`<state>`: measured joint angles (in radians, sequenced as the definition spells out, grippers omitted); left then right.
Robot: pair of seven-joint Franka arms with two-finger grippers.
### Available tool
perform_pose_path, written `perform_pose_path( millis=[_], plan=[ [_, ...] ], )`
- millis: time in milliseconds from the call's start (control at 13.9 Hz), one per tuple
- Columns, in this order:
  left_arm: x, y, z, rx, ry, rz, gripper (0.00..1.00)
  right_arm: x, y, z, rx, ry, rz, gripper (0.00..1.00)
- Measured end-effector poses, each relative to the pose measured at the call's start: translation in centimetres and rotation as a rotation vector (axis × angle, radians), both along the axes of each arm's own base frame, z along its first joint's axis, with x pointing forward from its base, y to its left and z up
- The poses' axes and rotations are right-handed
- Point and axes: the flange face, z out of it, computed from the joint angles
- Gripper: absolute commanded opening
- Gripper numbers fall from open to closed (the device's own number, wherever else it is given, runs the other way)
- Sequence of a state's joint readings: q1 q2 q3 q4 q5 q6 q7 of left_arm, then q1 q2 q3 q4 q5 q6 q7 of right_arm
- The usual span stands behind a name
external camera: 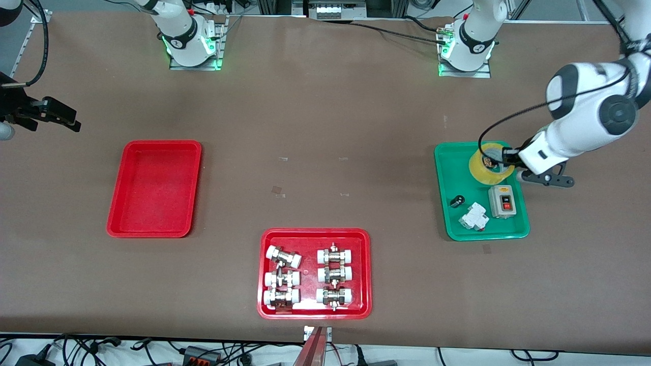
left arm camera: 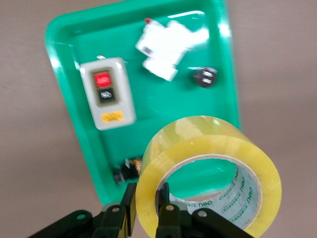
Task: Left arm passes tape to right arm into tray
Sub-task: 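Carry the tape with the left gripper while the right gripper approaches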
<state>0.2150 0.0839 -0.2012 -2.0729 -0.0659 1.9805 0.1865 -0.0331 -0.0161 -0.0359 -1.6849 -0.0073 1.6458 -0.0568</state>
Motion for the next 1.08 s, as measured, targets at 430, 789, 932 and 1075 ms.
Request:
perform_pose_path(
  millis=[430,789,932,1075],
  plan=[
    [1.6,-2.8,14.2,-0.167,-0.004,-0.017,0.0,0.4,0.7,-0.3,0.062,0.0,-0.005,1.0],
    [2.9,-15.2,11.5,-0.287,-0.031,-0.086,0.0,2.7,1.7,-4.7,0.157,0.103,-0.013,1.0],
    [3.4,-20.0,9.2,-0.351,-0.029,-0.062,0.0,3.5,2.4,-6.7,0.16,0.15,-0.004,1.0],
    [4.1,-23.3,7.1,-0.394,-0.057,-0.063,0.0,4.3,3.1,-8.0,0.169,0.171,0.003,1.0]
  ],
)
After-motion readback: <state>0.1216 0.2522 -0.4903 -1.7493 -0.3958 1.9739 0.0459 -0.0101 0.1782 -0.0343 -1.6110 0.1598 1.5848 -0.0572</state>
